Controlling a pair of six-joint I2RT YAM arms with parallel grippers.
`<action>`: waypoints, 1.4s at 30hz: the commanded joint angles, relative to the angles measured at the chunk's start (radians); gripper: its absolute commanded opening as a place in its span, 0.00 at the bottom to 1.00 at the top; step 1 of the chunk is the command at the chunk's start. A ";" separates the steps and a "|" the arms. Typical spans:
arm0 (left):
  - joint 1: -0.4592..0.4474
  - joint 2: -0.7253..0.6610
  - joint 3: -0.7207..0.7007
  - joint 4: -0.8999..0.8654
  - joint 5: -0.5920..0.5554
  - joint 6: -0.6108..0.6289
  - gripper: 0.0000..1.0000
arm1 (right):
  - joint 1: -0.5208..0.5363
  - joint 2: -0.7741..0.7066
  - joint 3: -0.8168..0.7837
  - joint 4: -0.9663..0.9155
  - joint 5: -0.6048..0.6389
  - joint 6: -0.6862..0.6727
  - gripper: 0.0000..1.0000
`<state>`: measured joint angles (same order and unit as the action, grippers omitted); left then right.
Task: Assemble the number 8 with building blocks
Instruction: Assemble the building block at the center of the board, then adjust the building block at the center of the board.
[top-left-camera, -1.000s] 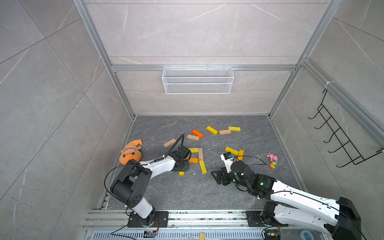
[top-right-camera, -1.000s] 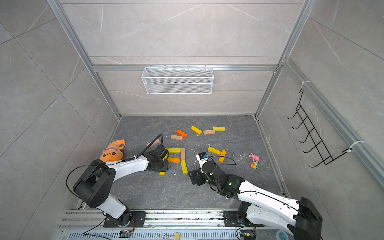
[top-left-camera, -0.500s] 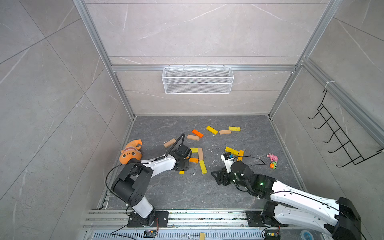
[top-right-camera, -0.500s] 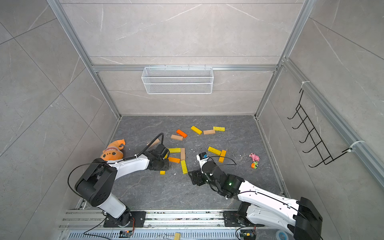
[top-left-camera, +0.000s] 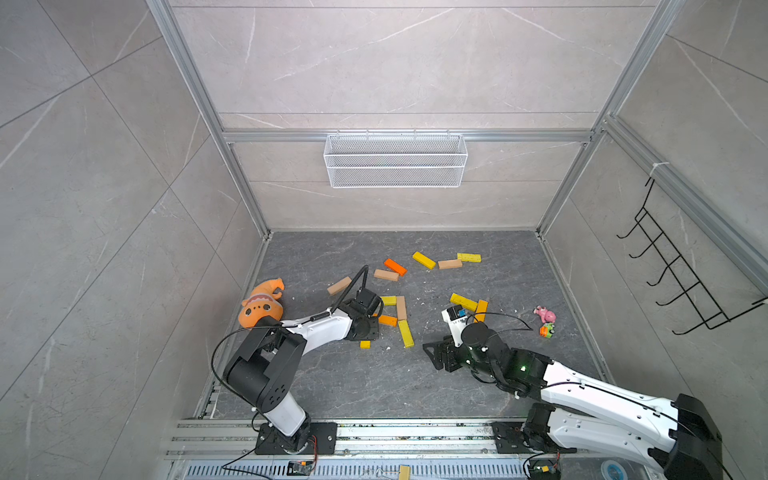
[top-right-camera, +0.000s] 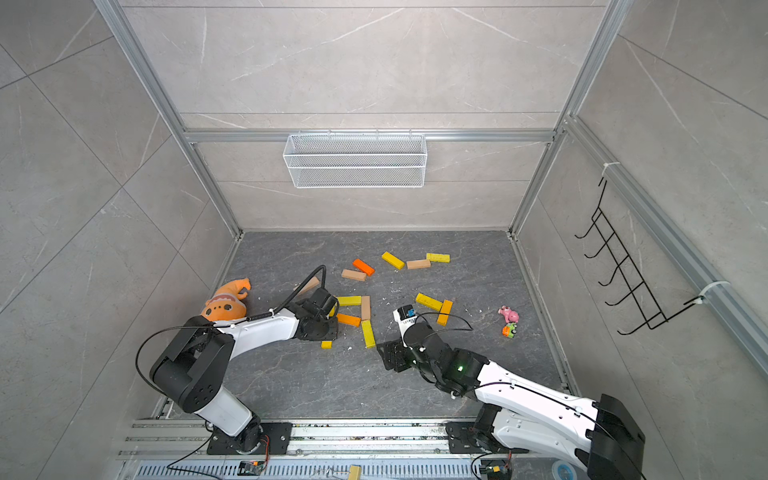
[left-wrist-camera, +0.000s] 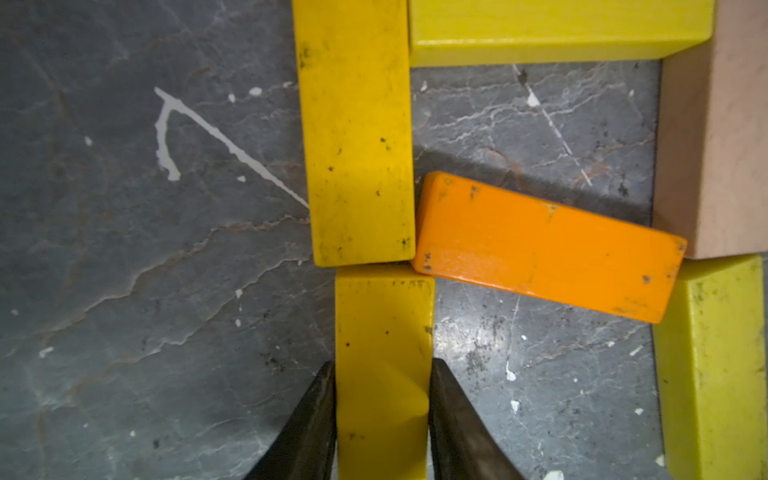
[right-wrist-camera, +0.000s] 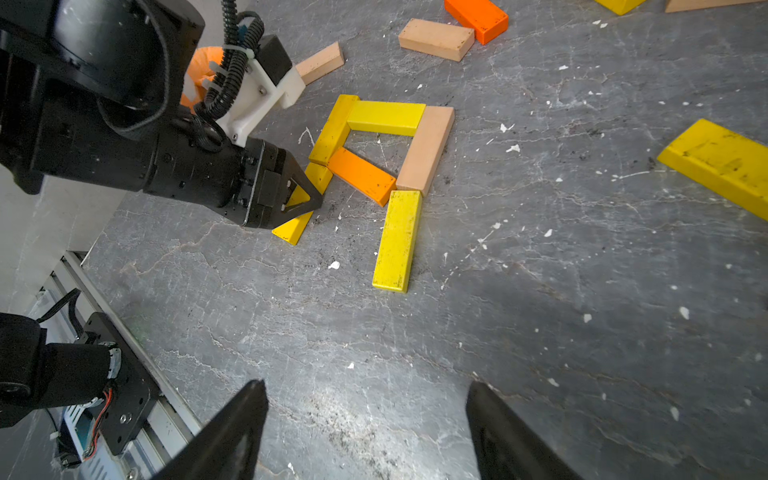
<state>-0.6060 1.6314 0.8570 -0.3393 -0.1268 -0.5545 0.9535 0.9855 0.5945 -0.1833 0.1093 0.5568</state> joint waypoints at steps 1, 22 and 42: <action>0.004 -0.028 -0.016 0.000 0.016 -0.018 0.42 | -0.002 0.009 -0.001 -0.003 0.014 0.011 0.78; 0.142 -0.212 -0.059 -0.049 0.149 -0.021 0.44 | -0.012 0.574 0.397 0.003 -0.041 0.024 0.12; 0.202 -0.168 -0.126 0.095 0.247 -0.058 0.43 | -0.013 0.960 0.651 -0.001 -0.102 0.032 0.00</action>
<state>-0.4053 1.4654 0.7399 -0.2718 0.0998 -0.5964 0.9428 1.9163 1.2049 -0.1654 0.0109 0.5869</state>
